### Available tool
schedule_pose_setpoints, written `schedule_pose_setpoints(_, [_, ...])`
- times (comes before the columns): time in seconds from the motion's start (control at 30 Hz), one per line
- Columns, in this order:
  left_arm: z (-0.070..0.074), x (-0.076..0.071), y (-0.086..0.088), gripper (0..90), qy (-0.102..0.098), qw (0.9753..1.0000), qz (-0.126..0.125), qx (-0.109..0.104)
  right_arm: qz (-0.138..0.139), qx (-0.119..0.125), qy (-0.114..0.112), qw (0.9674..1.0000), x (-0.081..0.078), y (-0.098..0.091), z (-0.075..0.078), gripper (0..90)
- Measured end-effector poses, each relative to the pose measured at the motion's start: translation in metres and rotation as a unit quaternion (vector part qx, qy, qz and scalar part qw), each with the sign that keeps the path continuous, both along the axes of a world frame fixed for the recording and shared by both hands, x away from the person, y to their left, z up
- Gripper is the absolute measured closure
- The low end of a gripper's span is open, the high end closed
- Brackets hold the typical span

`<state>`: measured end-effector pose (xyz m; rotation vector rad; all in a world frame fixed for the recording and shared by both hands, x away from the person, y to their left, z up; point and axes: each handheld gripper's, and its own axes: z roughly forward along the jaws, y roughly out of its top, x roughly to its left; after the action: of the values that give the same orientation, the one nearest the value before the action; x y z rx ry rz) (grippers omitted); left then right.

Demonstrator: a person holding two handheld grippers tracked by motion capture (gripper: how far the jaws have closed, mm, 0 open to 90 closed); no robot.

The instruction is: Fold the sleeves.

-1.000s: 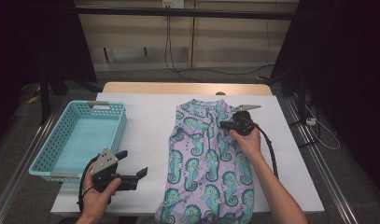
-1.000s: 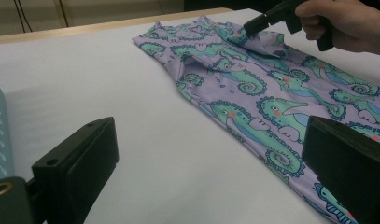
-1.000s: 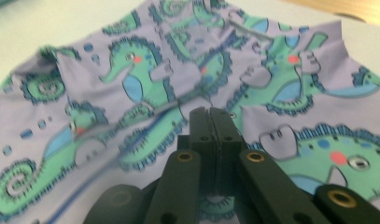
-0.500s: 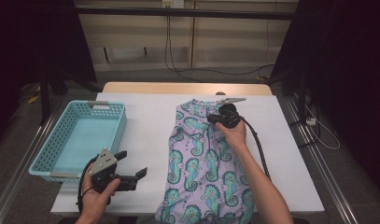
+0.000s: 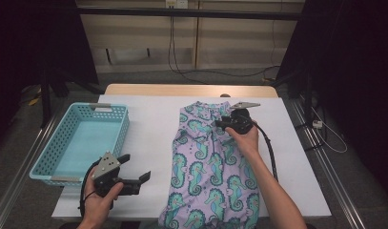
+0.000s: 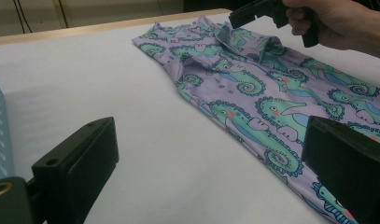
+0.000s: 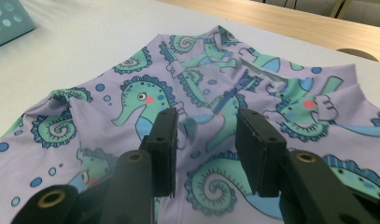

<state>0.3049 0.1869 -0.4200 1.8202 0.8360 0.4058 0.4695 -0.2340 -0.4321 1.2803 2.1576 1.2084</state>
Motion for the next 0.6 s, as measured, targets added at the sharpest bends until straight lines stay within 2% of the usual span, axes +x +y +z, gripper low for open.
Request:
schedule_pose_setpoints(0.1, [0.0,0.001,-0.001,4.0,0.0,1.0,-0.002,0.003,0.01,-0.005,0.001,0.9999,-0.004,-0.006,-0.003,84.5])
schedule_pose_setpoints(0.17, [0.0,0.0,-0.002,4.0,-0.001,1.0,-0.004,0.005,0.009,-0.015,0.003,0.9998,-0.005,-0.007,-0.006,88.1])
schedule_pose_setpoints(0.27, [0.0,0.0,-0.002,4.0,0.0,1.0,-0.003,0.006,0.009,-0.021,0.004,0.9997,-0.005,-0.007,-0.008,84.8])
schedule_pose_setpoints(0.4, [-0.001,0.002,-0.004,4.0,0.005,1.0,0.001,-0.003,0.012,-0.025,0.005,0.9996,-0.01,-0.007,-0.008,79.5])
schedule_pose_setpoints(0.6, [-0.004,0.007,-0.015,4.1,0.002,0.9999,-0.007,0.01,0.02,-0.022,-0.004,0.9995,-0.031,-0.019,-0.001,67.1])
